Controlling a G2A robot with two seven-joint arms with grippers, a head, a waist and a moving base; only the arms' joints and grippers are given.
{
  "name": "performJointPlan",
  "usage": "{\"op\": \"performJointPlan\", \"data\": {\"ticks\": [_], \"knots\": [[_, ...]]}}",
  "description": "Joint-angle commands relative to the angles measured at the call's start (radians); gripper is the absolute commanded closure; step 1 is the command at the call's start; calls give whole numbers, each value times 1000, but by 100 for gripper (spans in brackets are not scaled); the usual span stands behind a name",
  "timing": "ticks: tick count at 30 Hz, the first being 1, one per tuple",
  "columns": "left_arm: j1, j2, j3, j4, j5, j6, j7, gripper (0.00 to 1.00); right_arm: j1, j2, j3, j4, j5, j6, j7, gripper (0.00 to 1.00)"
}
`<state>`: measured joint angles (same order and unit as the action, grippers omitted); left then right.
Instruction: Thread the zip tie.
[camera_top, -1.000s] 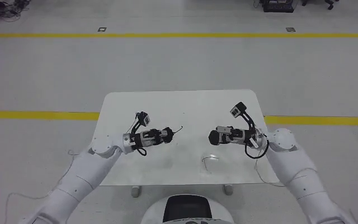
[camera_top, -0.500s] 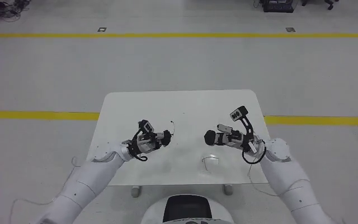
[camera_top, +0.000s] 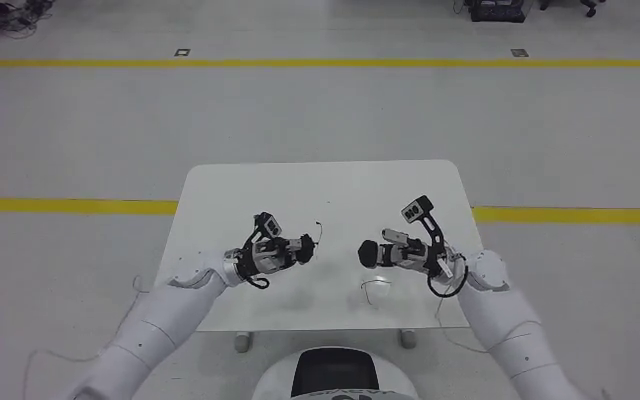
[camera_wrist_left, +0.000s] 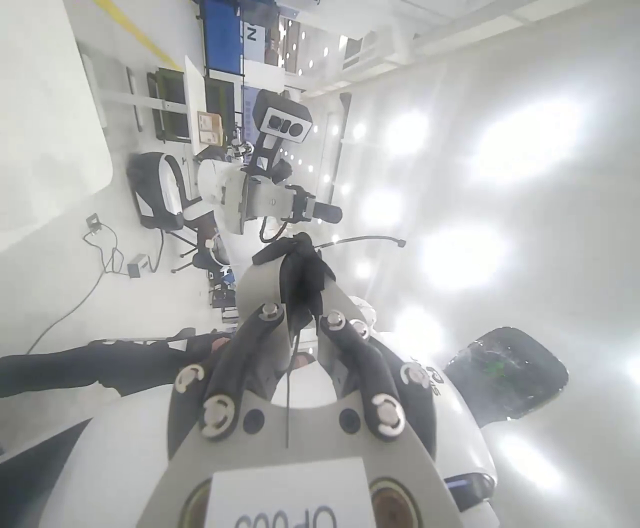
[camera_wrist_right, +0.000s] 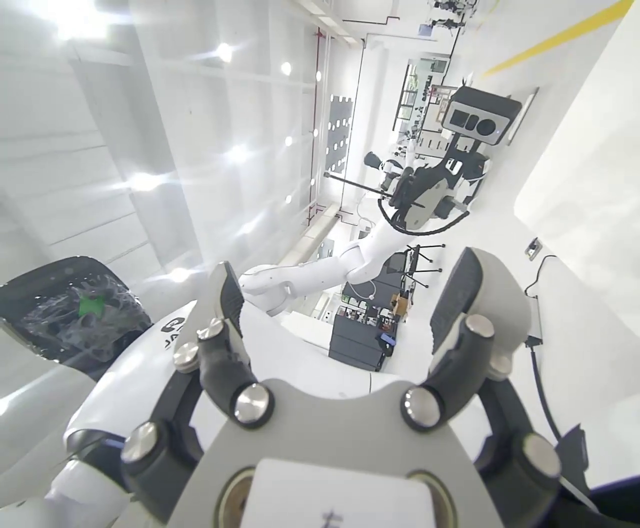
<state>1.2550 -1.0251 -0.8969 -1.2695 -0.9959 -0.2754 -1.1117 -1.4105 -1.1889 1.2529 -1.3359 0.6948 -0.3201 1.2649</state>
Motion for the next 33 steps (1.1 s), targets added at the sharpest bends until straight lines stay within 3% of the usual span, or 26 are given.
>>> {"op": "performJointPlan", "data": {"ticks": [1, 6, 13, 20, 31, 33], "knots": [[12, -2, -1, -7, -18, -15, -4, 100, -4, -6, -20, 30, 75, -13, 38, 0], [24, -9, -1, -1, -44, -53, -38, 100, 22, -25, -56, 125, 173, -20, 125, 0], [27, -22, 0, 1, -59, -65, -92, 100, 32, -50, -98, 144, 193, -20, 125, 0], [34, -39, -6, -1, -33, -65, -77, 100, 50, -63, -120, 168, 153, -20, 125, 0], [41, -41, -7, -8, -16, -52, -27, 100, 45, -65, -119, 139, 139, -20, 100, 0], [48, -43, -7, -9, -14, -64, -26, 100, 36, -67, -118, 131, 163, -20, 104, 0]]}}
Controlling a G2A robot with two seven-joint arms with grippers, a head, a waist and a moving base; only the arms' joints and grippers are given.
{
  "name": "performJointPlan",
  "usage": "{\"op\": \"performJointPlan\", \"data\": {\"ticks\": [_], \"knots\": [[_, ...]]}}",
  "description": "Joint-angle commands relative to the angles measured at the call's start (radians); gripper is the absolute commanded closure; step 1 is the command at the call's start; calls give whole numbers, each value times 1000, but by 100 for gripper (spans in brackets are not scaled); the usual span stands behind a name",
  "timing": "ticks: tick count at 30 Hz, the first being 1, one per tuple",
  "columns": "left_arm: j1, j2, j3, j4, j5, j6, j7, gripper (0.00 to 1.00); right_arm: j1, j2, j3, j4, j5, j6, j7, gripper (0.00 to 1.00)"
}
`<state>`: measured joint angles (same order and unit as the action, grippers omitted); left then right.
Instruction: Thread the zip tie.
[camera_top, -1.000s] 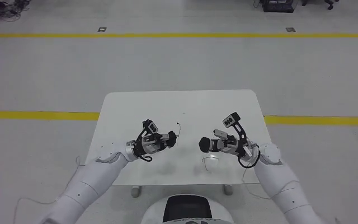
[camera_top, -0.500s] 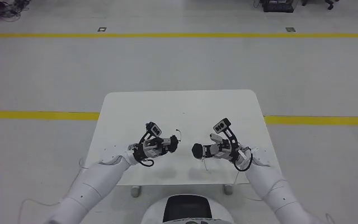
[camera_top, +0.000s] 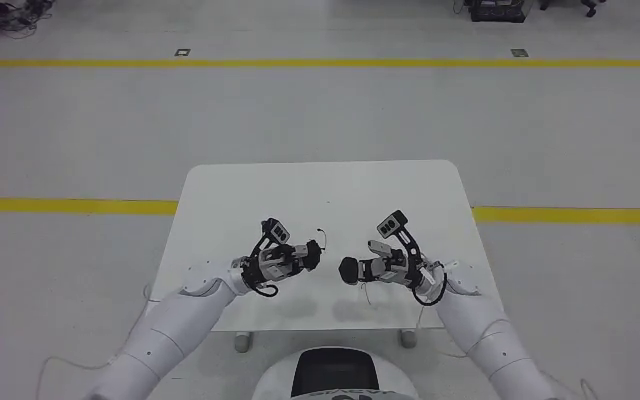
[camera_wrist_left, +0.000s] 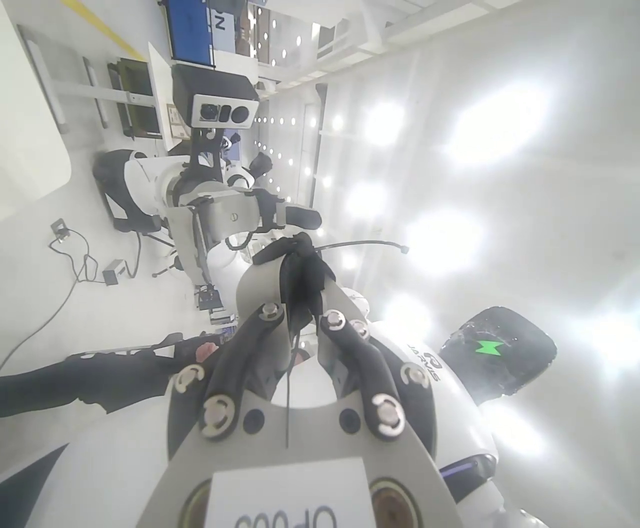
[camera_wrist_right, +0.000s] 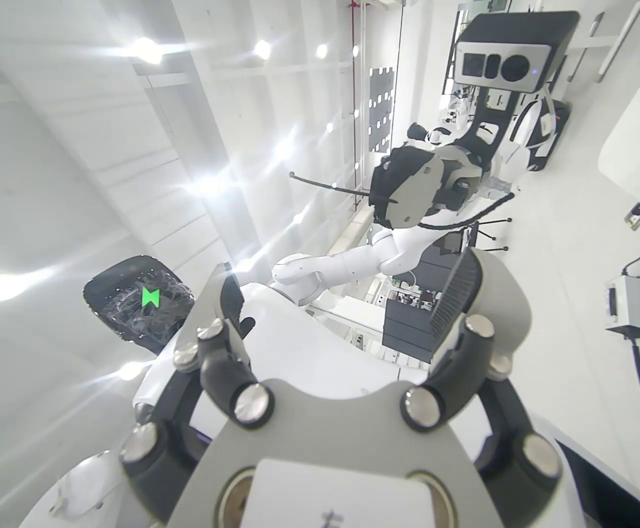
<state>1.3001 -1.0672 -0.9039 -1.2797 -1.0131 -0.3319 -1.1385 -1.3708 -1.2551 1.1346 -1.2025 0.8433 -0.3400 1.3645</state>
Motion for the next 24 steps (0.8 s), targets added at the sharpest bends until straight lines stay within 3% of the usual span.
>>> {"op": "performJointPlan", "data": {"ticks": [1, 9, 18, 24], "knots": [[2, -1, -3, 1, 12, -8, 2, 100, -6, -2, 1, -1, 28, 0, 12, 0], [29, -21, -62, -3, 33, -8, -41, 100, -3, -20, -36, 37, 102, 0, 26, 0], [60, -57, -117, -4, 42, -8, -97, 100, 10, -37, -61, 71, 125, 0, 26, 0], [61, -59, -119, -4, 47, -8, -97, 100, 11, -38, -60, 72, 125, 0, 26, 0]]}}
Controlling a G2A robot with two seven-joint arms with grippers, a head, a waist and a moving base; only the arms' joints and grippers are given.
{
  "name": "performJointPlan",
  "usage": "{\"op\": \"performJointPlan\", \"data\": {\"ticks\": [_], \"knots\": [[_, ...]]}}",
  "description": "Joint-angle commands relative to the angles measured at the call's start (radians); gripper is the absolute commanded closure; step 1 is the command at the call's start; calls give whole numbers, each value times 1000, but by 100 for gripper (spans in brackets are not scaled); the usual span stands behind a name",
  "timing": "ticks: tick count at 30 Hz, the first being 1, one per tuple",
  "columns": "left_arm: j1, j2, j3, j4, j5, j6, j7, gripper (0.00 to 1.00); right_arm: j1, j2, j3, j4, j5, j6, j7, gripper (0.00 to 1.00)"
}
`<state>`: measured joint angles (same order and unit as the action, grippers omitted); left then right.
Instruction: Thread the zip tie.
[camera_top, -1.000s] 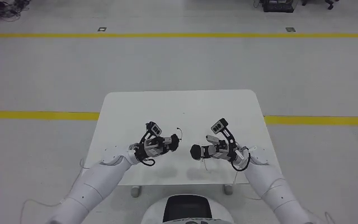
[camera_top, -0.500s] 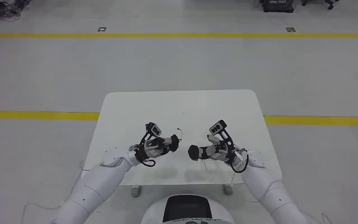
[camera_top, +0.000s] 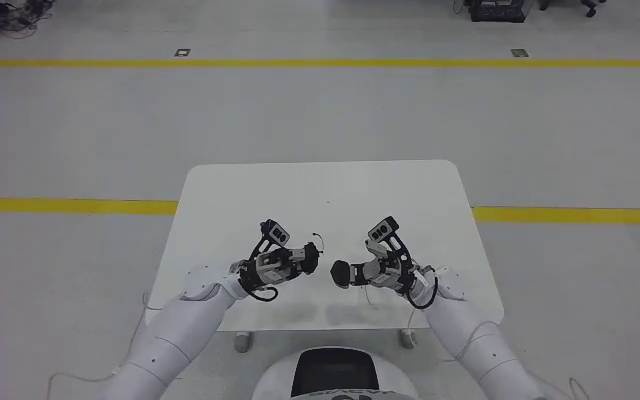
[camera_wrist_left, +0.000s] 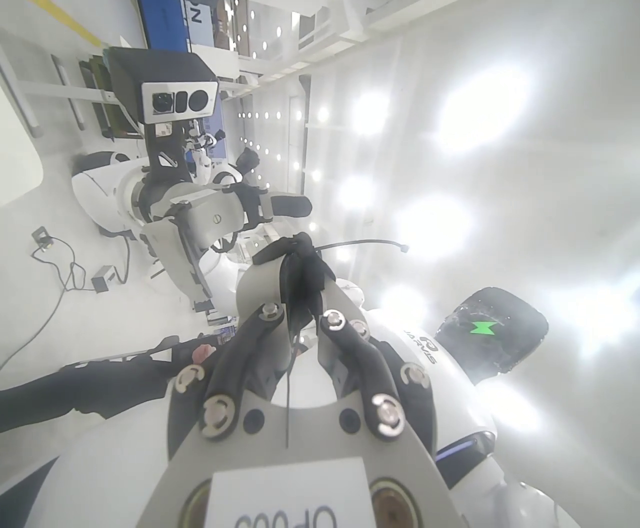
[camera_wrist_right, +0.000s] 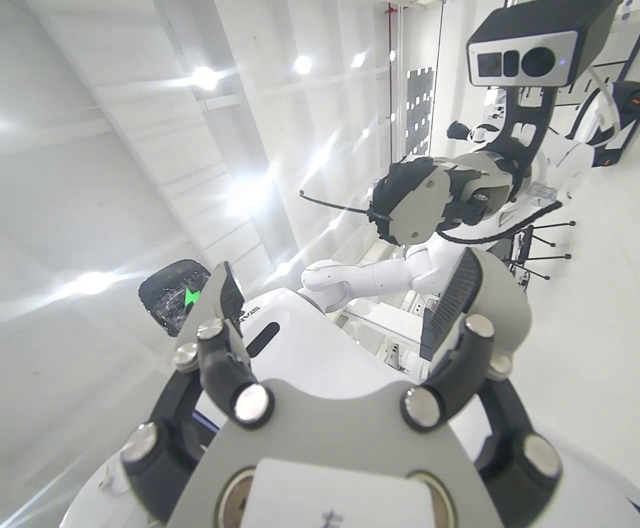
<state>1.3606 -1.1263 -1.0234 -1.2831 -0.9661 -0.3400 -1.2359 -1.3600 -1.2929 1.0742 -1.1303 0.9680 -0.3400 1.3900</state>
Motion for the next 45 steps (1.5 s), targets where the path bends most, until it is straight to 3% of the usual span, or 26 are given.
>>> {"op": "performJointPlan", "data": {"ticks": [1, 5, 11, 13, 16, 19, 33, 39, 45], "knots": [[0, 0, 0, 0, 0, 0, 0, 100, 0, 0, 0, 0, 0, 0, 0, 0], [5, -1, 9, -20, 12, 9, 33, 100, -11, -1, -5, -23, -10, 7, -43, 0], [18, -2, 14, -44, 7, 10, 46, 100, -10, -11, -13, 6, 52, 0, -23, 2], [20, -2, 14, -45, 0, 14, 45, 100, -6, -16, -17, 20, 61, 0, -15, 22], [21, -3, 15, -47, -8, 19, 41, 100, 0, -23, -22, 37, 67, 0, -7, 42], [21, -4, 18, -46, -17, 21, 38, 100, 3, -30, -29, 51, 68, 0, 0, 50], [19, -5, 23, -45, -18, 24, 30, 100, 14, -55, -33, 72, 48, 0, 0, 59], [19, -5, 23, -45, -18, 24, 30, 100, 13, -64, -22, 72, 30, 0, 0, 72], [19, -5, 23, -45, -18, 24, 30, 100, 7, -72, -2, 63, 1, 0, 0, 74]]}}
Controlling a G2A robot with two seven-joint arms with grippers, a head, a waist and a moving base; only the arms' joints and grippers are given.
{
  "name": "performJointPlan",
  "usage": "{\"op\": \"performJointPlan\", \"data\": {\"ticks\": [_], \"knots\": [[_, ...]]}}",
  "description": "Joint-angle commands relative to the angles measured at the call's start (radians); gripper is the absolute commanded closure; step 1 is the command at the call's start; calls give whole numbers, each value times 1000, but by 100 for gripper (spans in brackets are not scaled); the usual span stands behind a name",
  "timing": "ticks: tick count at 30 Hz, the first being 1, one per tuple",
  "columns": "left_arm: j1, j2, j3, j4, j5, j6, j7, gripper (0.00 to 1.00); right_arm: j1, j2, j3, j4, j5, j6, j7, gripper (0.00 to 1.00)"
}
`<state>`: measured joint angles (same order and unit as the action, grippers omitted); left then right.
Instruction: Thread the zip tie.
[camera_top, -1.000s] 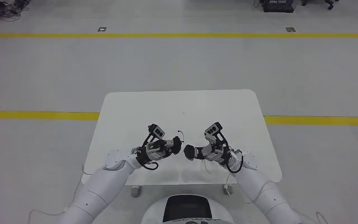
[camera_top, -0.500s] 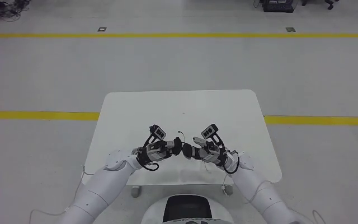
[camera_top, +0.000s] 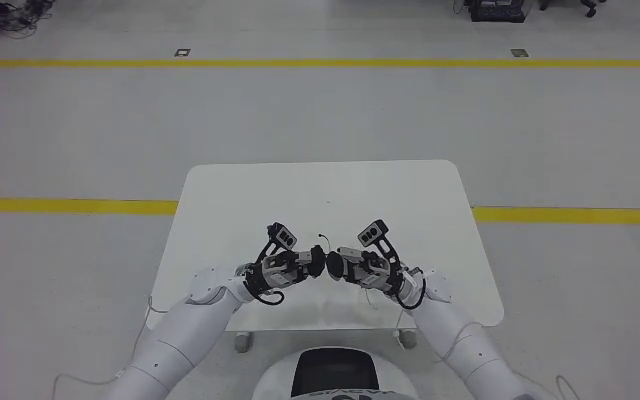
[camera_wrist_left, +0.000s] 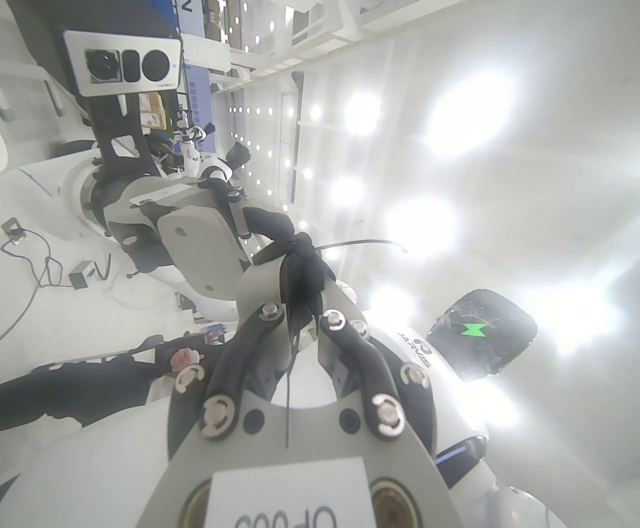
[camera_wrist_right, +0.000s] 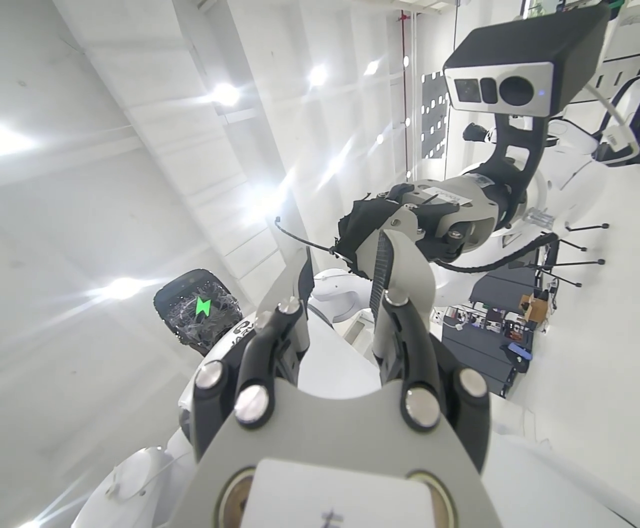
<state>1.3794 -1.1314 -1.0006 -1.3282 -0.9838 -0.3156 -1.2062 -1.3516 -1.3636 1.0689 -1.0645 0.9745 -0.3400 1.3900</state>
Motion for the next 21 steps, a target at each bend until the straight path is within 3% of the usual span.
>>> {"op": "performJointPlan", "data": {"ticks": [1, 9, 21], "knots": [[0, 0, 0, 0, 0, 0, 0, 100, -3, -2, 8, -6, -15, 0, 0, 75], [0, 0, 0, 0, 0, 0, 0, 100, -20, -15, 62, -32, -104, 0, 0, 74], [0, 0, 0, 0, 0, 0, 0, 100, -65, -50, 145, -88, -170, 0, 0, 81]]}}
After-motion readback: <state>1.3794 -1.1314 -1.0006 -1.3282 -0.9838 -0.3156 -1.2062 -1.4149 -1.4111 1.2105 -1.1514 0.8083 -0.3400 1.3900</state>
